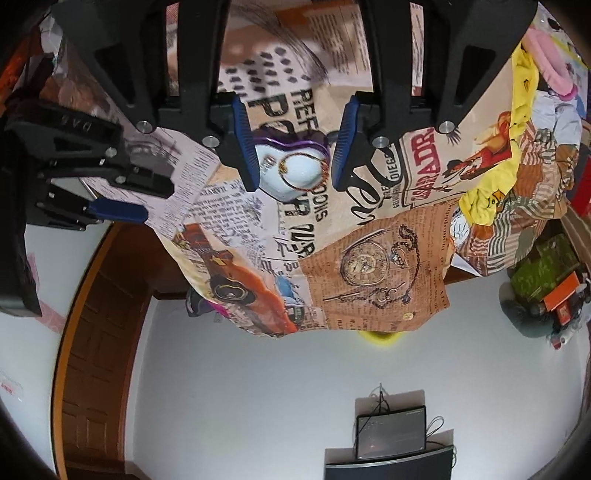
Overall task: Organize jewelry
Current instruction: 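Move the right tool back to the jewelry pile and grasp another silver ring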
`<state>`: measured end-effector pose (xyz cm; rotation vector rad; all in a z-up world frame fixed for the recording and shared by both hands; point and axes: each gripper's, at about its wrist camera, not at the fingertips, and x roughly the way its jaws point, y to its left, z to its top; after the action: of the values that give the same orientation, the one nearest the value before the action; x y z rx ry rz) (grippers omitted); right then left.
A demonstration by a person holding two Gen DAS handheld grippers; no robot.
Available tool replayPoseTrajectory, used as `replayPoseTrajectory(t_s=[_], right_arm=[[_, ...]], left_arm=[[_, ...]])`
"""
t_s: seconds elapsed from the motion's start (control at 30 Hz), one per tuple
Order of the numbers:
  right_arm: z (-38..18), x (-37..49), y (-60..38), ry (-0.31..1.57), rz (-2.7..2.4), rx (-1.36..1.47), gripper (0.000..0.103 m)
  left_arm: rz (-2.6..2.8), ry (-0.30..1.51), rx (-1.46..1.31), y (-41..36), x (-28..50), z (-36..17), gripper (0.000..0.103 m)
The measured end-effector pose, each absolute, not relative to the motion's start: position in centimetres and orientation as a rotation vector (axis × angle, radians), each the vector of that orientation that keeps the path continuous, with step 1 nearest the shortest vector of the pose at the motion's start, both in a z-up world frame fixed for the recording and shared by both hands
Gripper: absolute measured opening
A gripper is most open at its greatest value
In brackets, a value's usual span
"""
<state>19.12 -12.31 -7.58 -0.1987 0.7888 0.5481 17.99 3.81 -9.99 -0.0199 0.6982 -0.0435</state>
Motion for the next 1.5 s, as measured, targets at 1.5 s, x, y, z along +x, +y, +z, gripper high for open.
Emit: replayPoseTrajectory(t_s=[1.5], right_arm=[[-16.8,16.3,-16.7,0.993,0.598,-0.084,0.017]], left_arm=[[-0.18,1.033,-0.089,-2.0,17.2,-19.4,0.042]])
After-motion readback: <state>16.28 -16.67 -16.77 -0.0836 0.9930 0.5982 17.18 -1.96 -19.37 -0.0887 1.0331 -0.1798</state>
